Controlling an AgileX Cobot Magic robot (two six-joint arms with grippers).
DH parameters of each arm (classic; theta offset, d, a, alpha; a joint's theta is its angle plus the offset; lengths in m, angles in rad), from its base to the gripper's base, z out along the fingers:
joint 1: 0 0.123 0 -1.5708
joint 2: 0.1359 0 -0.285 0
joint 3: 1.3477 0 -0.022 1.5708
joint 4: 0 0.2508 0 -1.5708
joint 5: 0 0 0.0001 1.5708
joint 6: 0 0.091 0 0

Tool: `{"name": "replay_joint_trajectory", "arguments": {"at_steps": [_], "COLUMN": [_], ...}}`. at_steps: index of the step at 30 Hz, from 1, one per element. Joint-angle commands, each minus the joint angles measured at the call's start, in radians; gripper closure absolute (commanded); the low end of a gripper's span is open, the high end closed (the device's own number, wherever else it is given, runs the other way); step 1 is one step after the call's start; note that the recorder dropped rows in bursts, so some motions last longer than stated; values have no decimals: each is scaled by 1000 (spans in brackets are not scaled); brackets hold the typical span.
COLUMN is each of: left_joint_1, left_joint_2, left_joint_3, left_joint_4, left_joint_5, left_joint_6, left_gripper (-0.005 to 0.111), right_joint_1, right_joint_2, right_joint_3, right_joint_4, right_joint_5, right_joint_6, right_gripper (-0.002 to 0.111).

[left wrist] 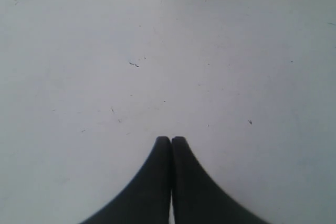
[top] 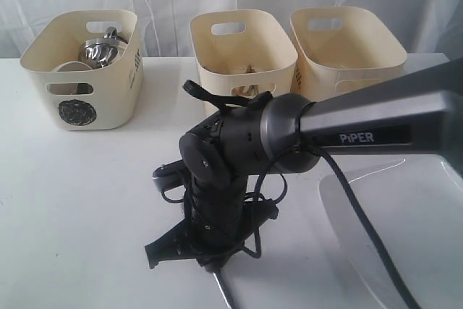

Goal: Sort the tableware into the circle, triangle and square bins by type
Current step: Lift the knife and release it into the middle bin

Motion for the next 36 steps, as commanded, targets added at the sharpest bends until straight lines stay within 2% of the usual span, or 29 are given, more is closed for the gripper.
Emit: {"name": "replay_joint_trajectory", "arguments": {"at_steps": [1,16,20,31,36], "left_joint_1": [-5,-5,-5,-5,-5], "left_joint_2": [-3,-3,-3,-3,-3], "left_joint_3": [8,8,8,8,8], "left_joint_4": [-9,-9,-9,-9,-9], "left_joint_5": [16,16,16,16,16], "left_joint_6": [0,0,0,0,0], "left_gripper": [107,107,107,107,107], "right_joint_1": [-1,-1,-29,-294,-415], "right_joint_2": [-24,-158,-234,-375,-289], "right_joint_3": [13,13,11,11,11], "right_joint_4": [-20,-111,-154,-148,-148], "right_joint_5": [-57,-61,-128,-655,-1156], "right_joint_6": [-25,-23,-6,30,43], "right_gripper": [108,108,108,108,108]}}
